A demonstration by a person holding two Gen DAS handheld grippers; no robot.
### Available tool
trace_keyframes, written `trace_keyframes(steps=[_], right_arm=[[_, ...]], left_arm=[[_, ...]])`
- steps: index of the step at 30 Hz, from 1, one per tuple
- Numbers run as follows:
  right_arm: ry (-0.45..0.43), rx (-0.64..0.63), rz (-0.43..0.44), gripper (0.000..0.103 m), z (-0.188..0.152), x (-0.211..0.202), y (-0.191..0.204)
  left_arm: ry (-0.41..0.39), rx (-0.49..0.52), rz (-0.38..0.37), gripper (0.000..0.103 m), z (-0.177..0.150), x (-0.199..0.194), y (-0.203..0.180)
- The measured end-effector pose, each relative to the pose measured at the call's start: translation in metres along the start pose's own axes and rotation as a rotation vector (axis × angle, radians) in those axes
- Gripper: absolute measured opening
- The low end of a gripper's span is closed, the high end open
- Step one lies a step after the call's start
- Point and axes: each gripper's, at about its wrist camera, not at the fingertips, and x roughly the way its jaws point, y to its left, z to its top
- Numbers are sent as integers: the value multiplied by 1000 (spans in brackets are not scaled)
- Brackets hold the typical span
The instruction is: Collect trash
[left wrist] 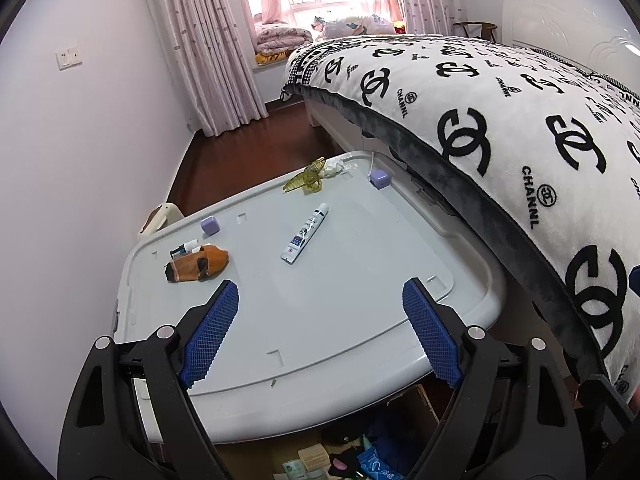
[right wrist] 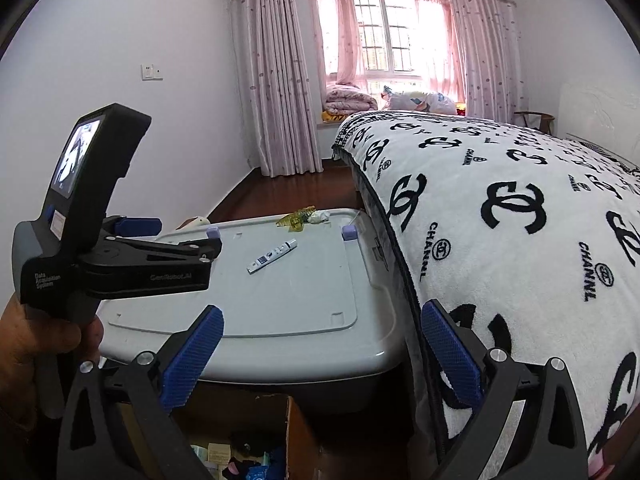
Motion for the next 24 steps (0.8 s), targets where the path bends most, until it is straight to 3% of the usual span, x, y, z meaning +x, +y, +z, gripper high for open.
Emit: trace_keyframes(steps=[15,24], right_arm=[[-1,-17,-7,97,0,-1,2],[66,-27,-69,98,21,34,16]], left_arm=[[-5,-6,3,82,1,1,-1],[69,-59,-29,82,-34,25,10]])
